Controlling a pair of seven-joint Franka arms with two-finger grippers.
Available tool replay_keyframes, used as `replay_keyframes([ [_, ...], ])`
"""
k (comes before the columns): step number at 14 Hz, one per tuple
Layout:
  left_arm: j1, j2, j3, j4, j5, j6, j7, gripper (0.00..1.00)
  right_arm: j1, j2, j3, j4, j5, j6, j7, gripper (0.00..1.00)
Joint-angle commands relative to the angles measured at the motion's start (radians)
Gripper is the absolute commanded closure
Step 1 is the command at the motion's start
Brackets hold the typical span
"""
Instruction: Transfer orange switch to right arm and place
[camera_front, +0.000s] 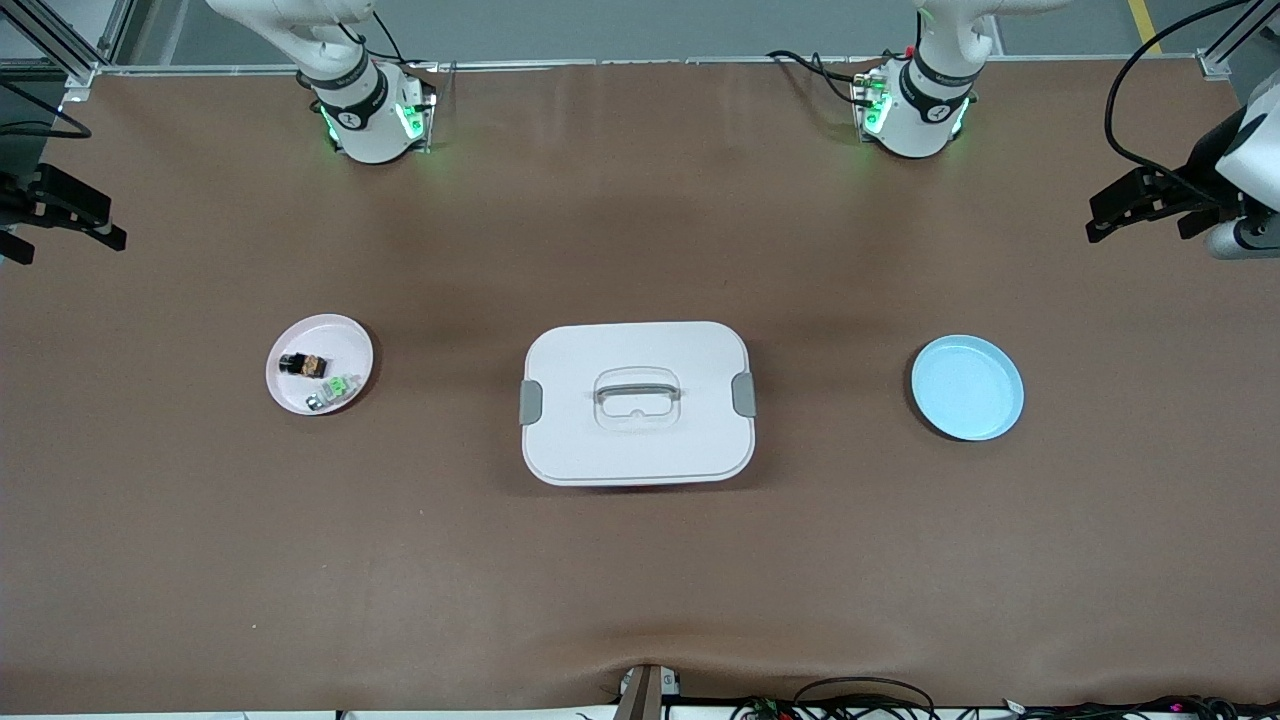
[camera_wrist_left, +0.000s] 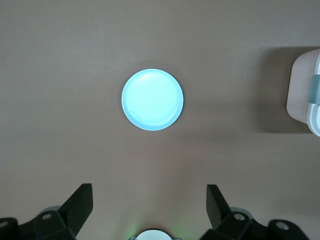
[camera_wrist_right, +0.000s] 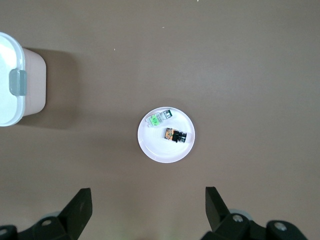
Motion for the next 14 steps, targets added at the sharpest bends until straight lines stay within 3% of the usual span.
replay_keyframes([
  [1, -0.004, 0.006, 0.006, 0.021, -0.012, -0.023, 0.005, 0.00, -0.008, 0.004, -0.011, 0.009, -0.011, -0.015, -0.097, 0.00],
  [6, -0.003, 0.006, 0.006, 0.021, -0.012, -0.023, 0.005, 0.00, 0.041, 0.004, -0.064, 0.009, -0.011, -0.022, -0.102, 0.00],
  [14, -0.004, 0.006, 0.006, 0.021, -0.012, -0.023, 0.005, 0.00, 0.058, 0.004, -0.069, 0.002, -0.016, -0.017, -0.096, 0.00],
])
